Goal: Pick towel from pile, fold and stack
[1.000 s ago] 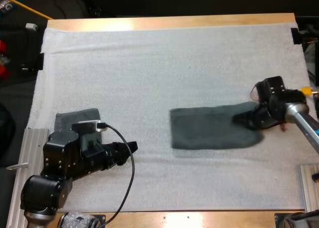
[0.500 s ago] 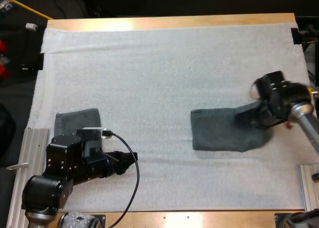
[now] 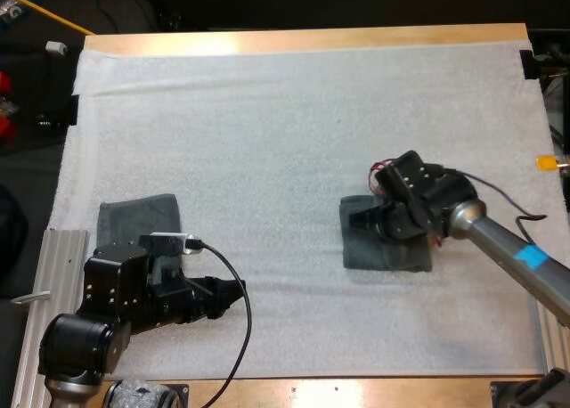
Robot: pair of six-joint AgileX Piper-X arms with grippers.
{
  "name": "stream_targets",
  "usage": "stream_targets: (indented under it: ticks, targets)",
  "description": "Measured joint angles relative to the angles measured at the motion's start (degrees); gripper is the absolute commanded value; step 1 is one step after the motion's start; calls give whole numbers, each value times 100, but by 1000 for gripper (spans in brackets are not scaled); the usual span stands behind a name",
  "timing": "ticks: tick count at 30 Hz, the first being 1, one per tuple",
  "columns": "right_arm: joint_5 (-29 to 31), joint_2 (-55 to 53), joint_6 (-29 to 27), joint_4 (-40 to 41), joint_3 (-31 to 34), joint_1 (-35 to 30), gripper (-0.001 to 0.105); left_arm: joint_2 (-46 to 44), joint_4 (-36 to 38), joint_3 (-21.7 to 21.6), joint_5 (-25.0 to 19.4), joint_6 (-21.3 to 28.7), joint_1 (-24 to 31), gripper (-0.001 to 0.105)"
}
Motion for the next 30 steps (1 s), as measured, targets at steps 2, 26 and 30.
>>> stream_targets:
  ticks: [2, 26, 30]
  targets:
    - [-2, 110, 128, -74, 0, 0, 0, 0, 0, 0, 39, 8, 0, 63]
    - [-1245, 265, 494, -685, 0, 308, 59, 0, 0, 0, 79, 31, 0, 63]
    - [-1252, 284, 605, -706, 0, 557, 59, 0, 0, 0, 79, 31, 0, 63]
